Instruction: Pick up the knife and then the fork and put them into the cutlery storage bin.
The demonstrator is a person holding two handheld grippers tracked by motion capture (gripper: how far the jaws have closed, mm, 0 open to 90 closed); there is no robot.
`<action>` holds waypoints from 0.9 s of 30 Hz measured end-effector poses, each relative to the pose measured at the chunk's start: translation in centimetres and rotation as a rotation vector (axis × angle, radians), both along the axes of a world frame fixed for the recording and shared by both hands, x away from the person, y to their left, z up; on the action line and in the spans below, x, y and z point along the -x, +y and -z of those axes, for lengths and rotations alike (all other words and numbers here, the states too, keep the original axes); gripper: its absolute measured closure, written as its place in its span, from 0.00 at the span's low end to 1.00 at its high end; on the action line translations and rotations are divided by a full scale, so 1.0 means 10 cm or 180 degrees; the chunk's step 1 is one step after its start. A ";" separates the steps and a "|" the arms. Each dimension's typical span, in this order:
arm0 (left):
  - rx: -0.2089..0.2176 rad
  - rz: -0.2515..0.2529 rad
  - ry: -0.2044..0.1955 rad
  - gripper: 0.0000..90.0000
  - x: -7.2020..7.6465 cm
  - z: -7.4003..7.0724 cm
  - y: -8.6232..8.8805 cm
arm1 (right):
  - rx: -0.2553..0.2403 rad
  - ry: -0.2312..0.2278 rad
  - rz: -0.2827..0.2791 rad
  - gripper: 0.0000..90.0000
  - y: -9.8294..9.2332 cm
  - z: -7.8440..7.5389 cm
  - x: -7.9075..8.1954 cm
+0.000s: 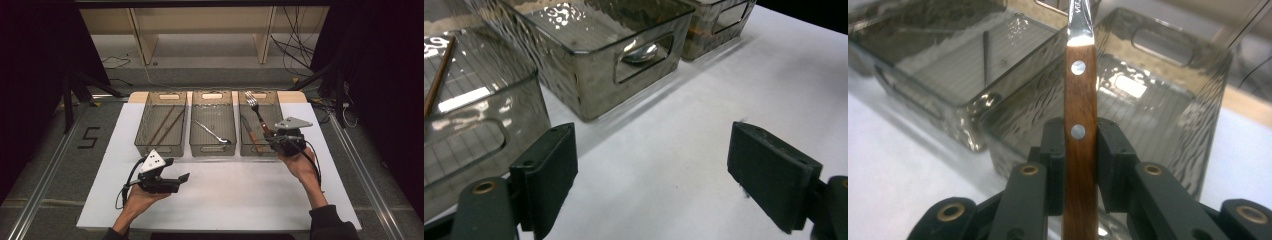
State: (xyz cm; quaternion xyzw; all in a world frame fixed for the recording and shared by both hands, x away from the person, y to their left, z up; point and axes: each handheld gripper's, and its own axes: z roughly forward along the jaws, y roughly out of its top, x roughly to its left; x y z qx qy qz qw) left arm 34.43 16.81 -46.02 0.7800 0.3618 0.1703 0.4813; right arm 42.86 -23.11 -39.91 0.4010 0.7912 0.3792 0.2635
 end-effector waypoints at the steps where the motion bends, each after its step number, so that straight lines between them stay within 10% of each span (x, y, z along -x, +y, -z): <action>1: -0.0016 0.0000 0.0003 0.22 0.01 0.01 0.01 | -0.0056 0.0048 0.0024 0.85 -0.01 -0.01 -0.05; 27: -0.0062 -0.0166 -0.0106 0.22 0.11 0.13 0.14 | -0.0280 0.0583 0.0345 0.85 0.10 0.07 -0.67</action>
